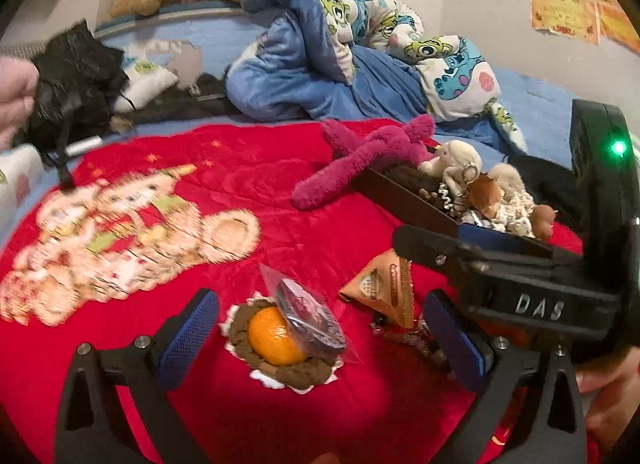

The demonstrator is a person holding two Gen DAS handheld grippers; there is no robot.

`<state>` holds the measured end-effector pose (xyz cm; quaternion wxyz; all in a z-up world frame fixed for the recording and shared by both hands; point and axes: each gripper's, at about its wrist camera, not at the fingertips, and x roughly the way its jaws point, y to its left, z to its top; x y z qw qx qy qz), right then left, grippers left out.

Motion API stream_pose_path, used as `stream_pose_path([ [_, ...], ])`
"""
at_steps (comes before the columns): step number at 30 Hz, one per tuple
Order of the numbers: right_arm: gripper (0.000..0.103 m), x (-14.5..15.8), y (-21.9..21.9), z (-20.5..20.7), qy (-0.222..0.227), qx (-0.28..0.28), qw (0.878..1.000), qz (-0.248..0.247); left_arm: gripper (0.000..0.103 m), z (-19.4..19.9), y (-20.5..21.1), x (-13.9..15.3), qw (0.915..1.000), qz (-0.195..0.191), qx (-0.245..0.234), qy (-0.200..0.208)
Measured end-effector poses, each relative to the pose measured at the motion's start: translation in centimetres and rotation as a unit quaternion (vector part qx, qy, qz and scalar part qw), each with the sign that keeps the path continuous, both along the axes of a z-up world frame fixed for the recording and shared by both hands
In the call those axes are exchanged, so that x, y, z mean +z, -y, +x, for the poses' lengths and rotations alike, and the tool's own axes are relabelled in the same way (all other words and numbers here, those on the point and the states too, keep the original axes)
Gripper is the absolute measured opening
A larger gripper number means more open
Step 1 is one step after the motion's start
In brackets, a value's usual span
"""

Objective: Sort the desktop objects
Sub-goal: 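Move both tools over the clear plastic packet and brown triangular packet, then grasp the clear plastic packet with the left tool while the right grasps the brown triangular packet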

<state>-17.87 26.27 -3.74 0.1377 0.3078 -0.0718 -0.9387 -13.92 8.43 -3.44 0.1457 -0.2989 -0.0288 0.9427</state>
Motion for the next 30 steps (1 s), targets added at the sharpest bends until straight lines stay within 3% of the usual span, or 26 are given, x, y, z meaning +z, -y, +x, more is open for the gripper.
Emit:
stream_pose_path([
  [4, 0.087, -0.3, 0.5, -0.3, 0.005, 0.004, 1.000, 0.000, 0.065, -1.0, 0.2, -1.0, 0.9995, 0.006, 0.002, 0.031],
  [6, 0.079, -0.7, 0.6, -0.6, 0.013, -0.001, 1.000, -0.014, 0.060, -1.0, 0.4, -1.1, 0.9995, 0.013, 0.000, 0.030],
  [7, 0.074, -0.7, 0.7, -0.7, 0.017, -0.004, 1.000, -0.016, 0.052, -0.8, 0.6, -1.1, 0.9994, 0.022, -0.006, 0.026],
  [10, 0.073, -1.3, 1.0, -1.2, 0.041, 0.000, 0.999, -0.037, 0.036, -0.8, 0.9, -1.1, 0.9993, 0.030, -0.005, 0.022],
  [13, 0.073, -1.7, 1.5, -1.4, 0.048, 0.006, 0.999, -0.024, 0.025, -0.7, 1.0, -1.2, 0.9992, 0.033, -0.004, 0.021],
  [23, 0.072, -3.0, 0.2, -1.9, 0.085, -0.009, 0.995, -0.047, 0.018, -0.3, 0.9, -1.1, 0.9995, 0.028, -0.004, 0.012],
  [27, 0.067, -2.9, 0.7, -1.7, 0.086, -0.003, 0.996, -0.029, 0.013, 0.4, 1.5, -0.6, 0.9991, 0.040, 0.003, -0.007],
  [30, 0.057, -2.9, 1.5, -1.4, 0.087, 0.010, 0.996, -0.010, 0.009, 1.4, 2.3, 0.2, 0.9979, 0.053, 0.015, -0.034],
])
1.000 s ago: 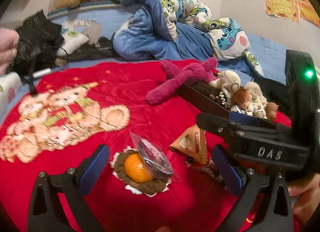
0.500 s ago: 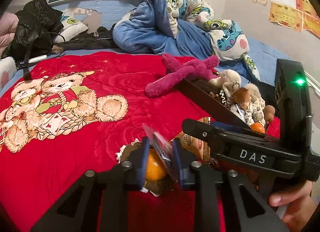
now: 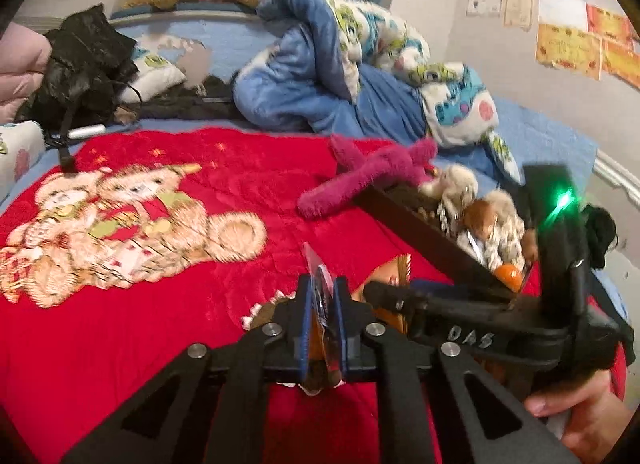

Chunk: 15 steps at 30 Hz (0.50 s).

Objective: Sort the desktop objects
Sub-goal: 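Grasp the clear plastic packet with the left tool while the right grasps the brown triangular packet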

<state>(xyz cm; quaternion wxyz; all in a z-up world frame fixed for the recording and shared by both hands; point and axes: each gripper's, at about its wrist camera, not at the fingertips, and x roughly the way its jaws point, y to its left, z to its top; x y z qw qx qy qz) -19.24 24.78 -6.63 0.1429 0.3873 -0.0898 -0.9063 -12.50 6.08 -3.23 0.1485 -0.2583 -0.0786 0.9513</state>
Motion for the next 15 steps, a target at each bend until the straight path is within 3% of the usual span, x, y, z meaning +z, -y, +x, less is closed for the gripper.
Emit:
stream_pose_path([
  [7, 0.035, 0.0, 0.6, 0.0, 0.000, 0.008, 1.000, 0.017, 0.008, 1.6, 0.8, 0.8, 0.9996, 0.006, 0.008, -0.025],
  [15, 0.027, 0.2, 0.4, 0.2, -0.007, 0.002, 1.000, 0.007, 0.008, 3.0, 0.7, 1.4, 0.9988, -0.008, 0.015, -0.046],
])
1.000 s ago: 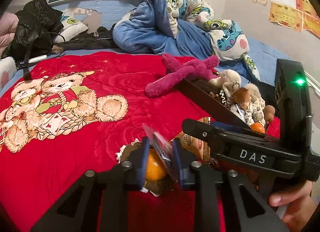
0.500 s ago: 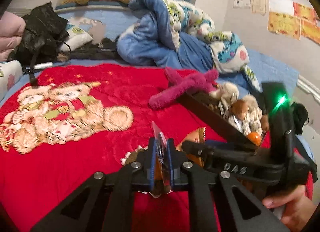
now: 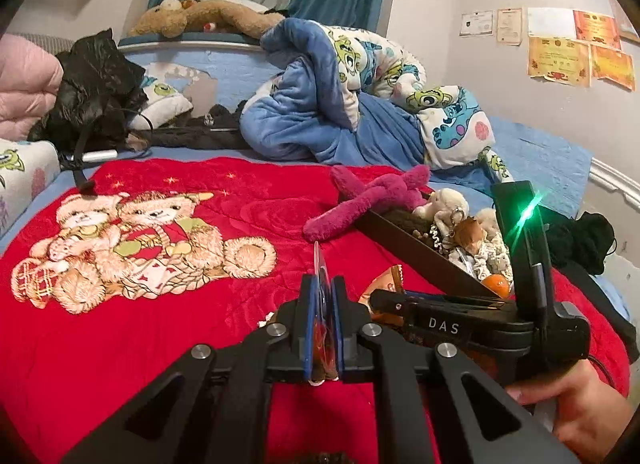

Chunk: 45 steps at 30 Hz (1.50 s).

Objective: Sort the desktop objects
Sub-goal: 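Grasp the clear plastic packet with the left tool while the right grasps the brown triangular packet, then lift both held packets and carry them over to the brown tray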

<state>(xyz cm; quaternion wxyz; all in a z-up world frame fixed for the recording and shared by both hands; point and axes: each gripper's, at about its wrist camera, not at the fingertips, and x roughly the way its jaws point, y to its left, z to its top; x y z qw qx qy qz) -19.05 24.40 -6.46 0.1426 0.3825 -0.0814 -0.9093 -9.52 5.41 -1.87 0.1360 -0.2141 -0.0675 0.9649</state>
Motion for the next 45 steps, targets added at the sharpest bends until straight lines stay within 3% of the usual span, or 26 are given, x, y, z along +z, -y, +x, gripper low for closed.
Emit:
stream_pose_path([
  [9, 0.027, 1.0, -1.7, 0.7, -0.013, -0.013, 0.999, -0.050, 0.008, 1.1, 0.7, 0.4, 0.9999, 0.000, 0.016, 0.002],
  [23, 0.027, 3.1, -2.6, 3.4, -0.033, -0.002, 0.998, -0.052, 0.008, 3.3, -1.9, 1.8, 0.9993, -0.032, 0.016, -0.009],
  [35, 0.027, 4.6, -8.4, 6.4, -0.047, -0.030, 0.996, -0.068, 0.008, 4.8, -9.0, 2.7, 0.9990, -0.020, -0.039, -0.013],
  [45, 0.027, 6.1, -17.0, 10.7, -0.067, -0.093, 0.992, -0.060, 0.008, 6.6, -17.2, 3.0, 0.9947, -0.011, -0.101, -0.018],
])
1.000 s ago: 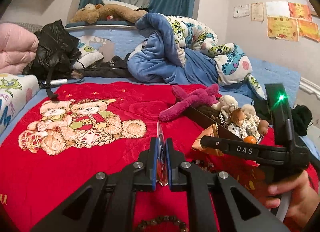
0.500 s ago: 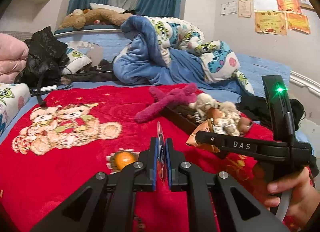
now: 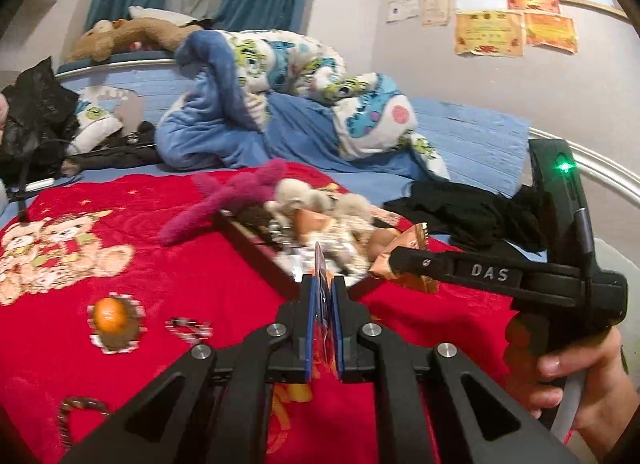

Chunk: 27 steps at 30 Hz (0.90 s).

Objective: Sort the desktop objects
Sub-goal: 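Lift both held packets and carry them over to the brown tray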

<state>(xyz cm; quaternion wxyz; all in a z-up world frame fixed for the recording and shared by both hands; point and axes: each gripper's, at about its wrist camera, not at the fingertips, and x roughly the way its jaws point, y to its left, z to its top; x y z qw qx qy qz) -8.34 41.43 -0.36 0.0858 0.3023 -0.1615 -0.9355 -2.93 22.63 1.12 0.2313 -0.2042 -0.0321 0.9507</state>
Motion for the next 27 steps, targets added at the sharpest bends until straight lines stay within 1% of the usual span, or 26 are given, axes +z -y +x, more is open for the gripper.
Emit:
stream_pose_path([
  [4, 0.027, 0.4, -3.6, 2.0, -0.003, -0.023, 1.000, 0.004, 0.008, 0.3, -3.0, -0.1, 0.9998, 0.011, -0.019, 0.004],
  [8, 0.027, 0.4, -5.8, 3.2, 0.000, -0.039, 0.999, 0.008, 0.008, 0.5, -5.8, -0.3, 0.9995, 0.005, -0.031, 0.003],
  [11, 0.027, 0.4, -6.8, 3.6, 0.001, -0.046, 0.999, 0.014, 0.008, 0.7, -6.7, -0.2, 0.9994, -0.001, -0.033, -0.004],
  [14, 0.027, 0.3, -7.5, 3.8, 0.000, -0.048, 0.999, 0.009, 0.008, 0.7, -6.9, -0.1, 0.9995, 0.000, -0.030, -0.002],
  [21, 0.027, -0.1, -7.6, 3.3, -0.004, -0.042, 0.999, -0.001, 0.008, -0.3, -5.9, -0.7, 0.9998, 0.005, -0.017, 0.011],
  [27, 0.027, -0.2, -6.5, 2.7, -0.008, -0.030, 1.000, -0.002, 0.008, -0.8, -5.5, -0.5, 1.0000, 0.000, 0.004, -0.002],
])
